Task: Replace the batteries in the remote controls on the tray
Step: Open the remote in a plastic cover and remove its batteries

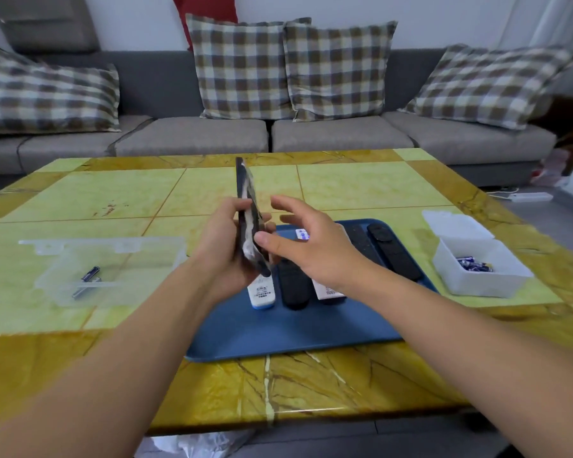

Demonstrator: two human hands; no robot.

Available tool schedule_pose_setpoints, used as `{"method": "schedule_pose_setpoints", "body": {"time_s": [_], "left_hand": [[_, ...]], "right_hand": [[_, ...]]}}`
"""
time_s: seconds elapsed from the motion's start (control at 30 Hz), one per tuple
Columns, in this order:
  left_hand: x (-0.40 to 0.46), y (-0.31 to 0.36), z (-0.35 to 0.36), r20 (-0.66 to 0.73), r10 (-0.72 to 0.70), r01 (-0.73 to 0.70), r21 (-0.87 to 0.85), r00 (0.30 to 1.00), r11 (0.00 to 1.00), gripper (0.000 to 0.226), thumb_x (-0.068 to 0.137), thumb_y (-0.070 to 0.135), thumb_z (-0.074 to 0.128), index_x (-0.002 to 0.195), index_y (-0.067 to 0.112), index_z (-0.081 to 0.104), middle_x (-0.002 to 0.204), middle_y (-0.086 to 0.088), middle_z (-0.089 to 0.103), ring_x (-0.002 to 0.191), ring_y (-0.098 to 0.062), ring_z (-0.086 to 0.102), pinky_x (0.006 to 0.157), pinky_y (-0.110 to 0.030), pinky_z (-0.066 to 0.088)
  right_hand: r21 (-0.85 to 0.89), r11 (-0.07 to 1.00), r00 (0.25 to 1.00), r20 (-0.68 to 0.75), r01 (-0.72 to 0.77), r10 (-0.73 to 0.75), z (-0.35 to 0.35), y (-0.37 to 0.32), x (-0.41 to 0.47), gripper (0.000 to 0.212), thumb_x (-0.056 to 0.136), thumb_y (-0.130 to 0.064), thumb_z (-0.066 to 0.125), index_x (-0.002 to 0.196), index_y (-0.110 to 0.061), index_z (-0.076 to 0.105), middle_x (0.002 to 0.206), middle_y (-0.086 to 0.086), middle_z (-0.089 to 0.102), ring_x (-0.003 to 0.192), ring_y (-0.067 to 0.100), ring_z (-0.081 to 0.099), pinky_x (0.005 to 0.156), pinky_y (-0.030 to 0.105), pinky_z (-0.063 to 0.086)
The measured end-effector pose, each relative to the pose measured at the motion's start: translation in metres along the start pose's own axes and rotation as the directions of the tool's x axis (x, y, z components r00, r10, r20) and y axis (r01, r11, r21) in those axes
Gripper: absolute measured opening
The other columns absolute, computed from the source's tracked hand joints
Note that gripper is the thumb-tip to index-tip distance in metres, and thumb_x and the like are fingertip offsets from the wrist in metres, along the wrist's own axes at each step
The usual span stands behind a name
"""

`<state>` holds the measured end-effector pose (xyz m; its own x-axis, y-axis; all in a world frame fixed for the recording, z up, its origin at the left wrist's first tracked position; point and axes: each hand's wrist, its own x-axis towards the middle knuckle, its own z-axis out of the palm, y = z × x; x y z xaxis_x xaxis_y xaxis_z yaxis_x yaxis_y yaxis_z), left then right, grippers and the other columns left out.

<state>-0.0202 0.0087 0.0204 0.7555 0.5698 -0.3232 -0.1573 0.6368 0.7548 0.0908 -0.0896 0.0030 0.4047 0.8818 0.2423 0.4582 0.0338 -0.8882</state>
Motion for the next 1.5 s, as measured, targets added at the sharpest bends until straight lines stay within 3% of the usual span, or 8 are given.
{"method": "schedule_pose_setpoints", "body": {"time_s": [0.1,0.17,0.3,0.47,0.93,1.33,1.43,1.5], "left_hand": [[-0.007,-0.012,0.022,0.056,-0.097,0.102,-0.108,0.994,0.989,0.038,0.098,0.039,0.048,0.112,0.009,0.065,0.091,-0.008,0.067,0.086,-0.021,0.068,0.079,-0.032,0.055],[-0.009,-0.015,0.030,0.043,-0.101,0.106,-0.128,0.994,0.986,0.043,0.102,0.043,0.046,0.111,0.007,0.068,0.089,-0.012,0.073,0.079,-0.024,0.074,0.072,-0.034,0.060],[-0.007,-0.022,0.038,-0.022,-0.043,0.042,-0.045,0.999,0.998,0.047,0.104,0.048,0.042,0.105,0.010,0.069,0.083,-0.012,0.075,0.074,-0.024,0.075,0.070,-0.033,0.062],[-0.004,-0.031,0.046,-0.080,-0.015,0.012,-0.034,0.997,0.999,0.045,0.102,0.050,0.048,0.107,0.010,0.068,0.087,-0.014,0.068,0.074,-0.029,0.071,0.063,-0.041,0.061],[-0.005,-0.044,0.054,-0.087,0.055,-0.042,0.146,0.995,0.988,0.046,0.103,0.047,0.047,0.101,0.006,0.069,0.070,-0.010,0.069,0.058,-0.023,0.067,0.057,-0.033,0.057],[0.010,-0.049,0.045,-0.111,0.006,0.008,0.125,0.994,0.992,0.037,0.102,0.039,0.055,0.117,0.007,0.064,0.077,-0.013,0.065,0.056,-0.027,0.065,0.058,-0.039,0.056],[0.013,-0.041,0.040,-0.135,0.011,0.004,0.109,0.991,0.994,0.039,0.100,0.038,0.057,0.122,0.007,0.064,0.096,-0.018,0.070,0.072,-0.031,0.072,0.061,-0.041,0.062],[0.014,-0.036,0.036,-0.164,0.013,0.001,0.082,0.986,0.997,0.039,0.100,0.036,0.058,0.121,0.003,0.060,0.090,-0.016,0.071,0.068,-0.026,0.071,0.058,-0.037,0.059]], "right_hand": [[-0.055,0.997,0.998,0.013,0.060,-0.059,-0.004,-0.005,-0.009,0.061,0.092,-0.045,0.065,0.145,-0.022,0.048,0.144,-0.009,0.048,0.126,0.001,0.048,0.108,0.025,0.042],[-0.187,0.975,0.992,0.035,0.124,-0.119,-0.011,-0.004,-0.013,0.061,0.094,-0.047,0.059,0.146,-0.016,0.047,0.148,-0.005,0.046,0.133,0.002,0.042,0.114,0.027,0.035],[-0.428,0.887,0.984,0.108,0.173,-0.140,-0.025,-0.005,-0.021,0.091,0.079,-0.076,0.052,0.150,-0.019,0.042,0.155,-0.010,0.037,0.143,0.005,0.030,0.118,0.037,0.030],[-0.497,0.844,0.978,0.156,0.199,-0.139,-0.037,-0.012,-0.031,0.104,0.059,-0.072,0.078,0.143,-0.021,0.044,0.139,-0.017,0.043,0.123,0.004,0.046,0.105,0.032,0.045],[-0.338,0.928,0.983,0.141,0.159,-0.117,-0.040,0.009,-0.024,0.098,0.041,-0.042,0.099,0.115,-0.022,0.038,0.122,-0.006,0.030,0.110,0.016,0.050,0.085,0.033,0.055],[-0.143,0.989,0.972,0.236,0.026,0.009,-0.040,0.013,-0.022,0.097,0.048,-0.024,0.100,0.114,-0.021,0.028,0.122,0.001,0.043,0.094,-0.006,0.059,0.075,0.017,0.053],[-0.063,0.997,0.995,0.094,0.049,-0.043,-0.041,0.012,-0.017,0.073,0.054,-0.043,0.092,0.103,-0.027,0.040,0.120,0.003,0.058,0.108,0.013,0.060,0.083,0.025,0.054],[0.093,0.995,0.997,-0.063,0.048,-0.042,-0.043,0.015,-0.011,0.039,0.076,-0.027,0.084,0.094,-0.020,0.050,0.096,0.006,0.066,0.086,0.019,0.062,0.075,0.031,0.053]]}}
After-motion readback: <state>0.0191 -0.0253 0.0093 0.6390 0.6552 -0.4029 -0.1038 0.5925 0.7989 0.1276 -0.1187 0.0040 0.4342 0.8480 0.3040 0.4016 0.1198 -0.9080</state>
